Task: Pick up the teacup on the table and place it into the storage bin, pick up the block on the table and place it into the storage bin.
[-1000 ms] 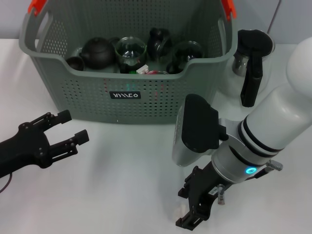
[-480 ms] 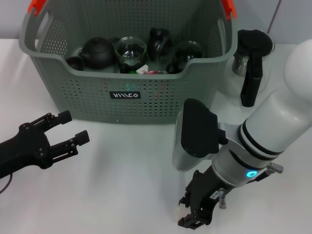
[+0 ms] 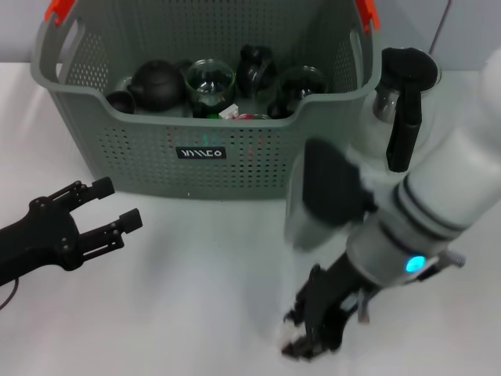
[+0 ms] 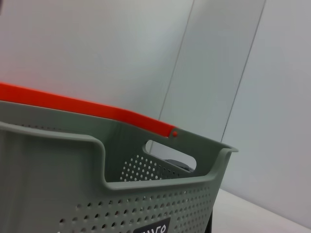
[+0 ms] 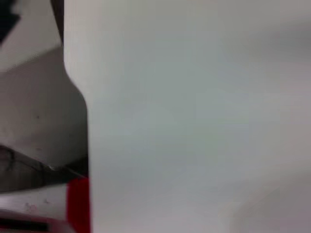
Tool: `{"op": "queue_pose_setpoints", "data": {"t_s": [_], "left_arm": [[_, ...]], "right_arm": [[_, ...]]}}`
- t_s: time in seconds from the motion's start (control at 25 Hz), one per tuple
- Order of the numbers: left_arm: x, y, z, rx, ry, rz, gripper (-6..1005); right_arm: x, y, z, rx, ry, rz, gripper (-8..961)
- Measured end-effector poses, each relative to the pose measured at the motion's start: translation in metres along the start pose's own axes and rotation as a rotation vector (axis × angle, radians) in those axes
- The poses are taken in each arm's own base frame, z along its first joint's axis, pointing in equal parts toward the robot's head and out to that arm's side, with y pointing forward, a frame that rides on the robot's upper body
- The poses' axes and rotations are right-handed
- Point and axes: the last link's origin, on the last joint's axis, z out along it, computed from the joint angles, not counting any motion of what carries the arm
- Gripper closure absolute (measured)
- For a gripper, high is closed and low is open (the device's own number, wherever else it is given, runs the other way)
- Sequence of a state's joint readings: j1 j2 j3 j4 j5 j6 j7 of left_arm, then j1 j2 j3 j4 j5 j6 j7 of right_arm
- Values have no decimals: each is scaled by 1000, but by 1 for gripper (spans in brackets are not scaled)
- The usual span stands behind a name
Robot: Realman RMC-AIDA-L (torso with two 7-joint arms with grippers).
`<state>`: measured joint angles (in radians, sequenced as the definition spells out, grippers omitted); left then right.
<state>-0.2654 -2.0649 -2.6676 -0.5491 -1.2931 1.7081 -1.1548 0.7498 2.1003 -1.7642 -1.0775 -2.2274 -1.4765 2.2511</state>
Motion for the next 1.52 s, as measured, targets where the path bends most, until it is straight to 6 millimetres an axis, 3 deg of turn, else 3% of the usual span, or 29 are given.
{"op": "queue_pose_setpoints", "data": {"t_s": [0.4, 0.64, 0.84, 1.12, 1.36, 1.52], "left_arm": [[-1, -1, -3, 10, 1, 0, 175], [2, -1, 1, 3, 4, 4, 175], [4, -1, 6, -13, 6, 7, 174], [5, -1, 8, -11, 18, -6, 174], [8, -3, 11, -15, 23, -2, 174], [11, -5, 11, -13, 28, 4, 174]], "right_arm": [[-14, -43, -133, 166, -499, 236, 510], [-20, -59, -173, 252, -794, 262, 510], [-21, -91, -170, 400, -948, 292, 509], [-20, -125, -133, 481, -851, 320, 508], [-29, -127, -121, 489, -769, 283, 507], [-34, -124, -123, 480, -766, 259, 506]]}}
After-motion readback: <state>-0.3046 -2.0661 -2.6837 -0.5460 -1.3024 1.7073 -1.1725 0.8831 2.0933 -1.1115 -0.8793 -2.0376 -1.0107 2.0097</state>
